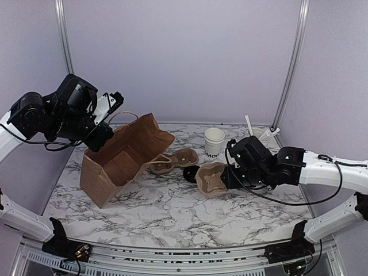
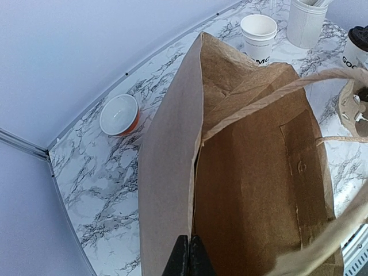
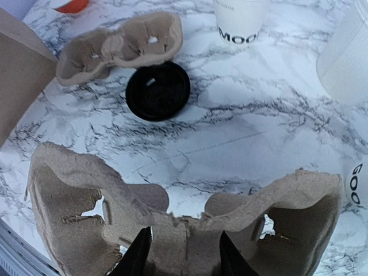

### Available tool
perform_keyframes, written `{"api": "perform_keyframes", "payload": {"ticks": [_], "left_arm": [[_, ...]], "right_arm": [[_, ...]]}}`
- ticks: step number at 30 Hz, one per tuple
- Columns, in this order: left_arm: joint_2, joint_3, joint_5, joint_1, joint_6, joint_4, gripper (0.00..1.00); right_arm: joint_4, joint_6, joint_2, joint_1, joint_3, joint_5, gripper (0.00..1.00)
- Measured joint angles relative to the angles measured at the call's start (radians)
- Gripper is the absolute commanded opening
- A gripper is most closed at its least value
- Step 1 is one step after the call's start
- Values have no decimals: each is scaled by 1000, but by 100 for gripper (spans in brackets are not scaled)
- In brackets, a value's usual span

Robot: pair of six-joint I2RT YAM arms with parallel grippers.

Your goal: Pack the takeout coffee

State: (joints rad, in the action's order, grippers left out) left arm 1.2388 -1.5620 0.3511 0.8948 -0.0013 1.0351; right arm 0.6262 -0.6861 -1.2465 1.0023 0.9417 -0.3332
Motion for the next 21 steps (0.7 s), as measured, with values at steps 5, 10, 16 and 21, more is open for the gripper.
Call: {"api": "perform_keyframes", "payload": {"ticks": [5, 10, 16, 21], "left_arm": [[2, 0, -37, 0, -14, -5, 0], [17, -10, -72, 0, -30, -7, 0], [55, -66, -142, 5, -66, -5, 0], [63, -146, -186, 44, -106, 0, 0]], "right_arm": [[18, 82, 50, 1, 128, -35, 33], [26, 190, 77, 1, 243, -52, 34], [26, 352, 72, 1, 421, -43, 34], [25, 454, 32, 2, 587, 17, 35]]}}
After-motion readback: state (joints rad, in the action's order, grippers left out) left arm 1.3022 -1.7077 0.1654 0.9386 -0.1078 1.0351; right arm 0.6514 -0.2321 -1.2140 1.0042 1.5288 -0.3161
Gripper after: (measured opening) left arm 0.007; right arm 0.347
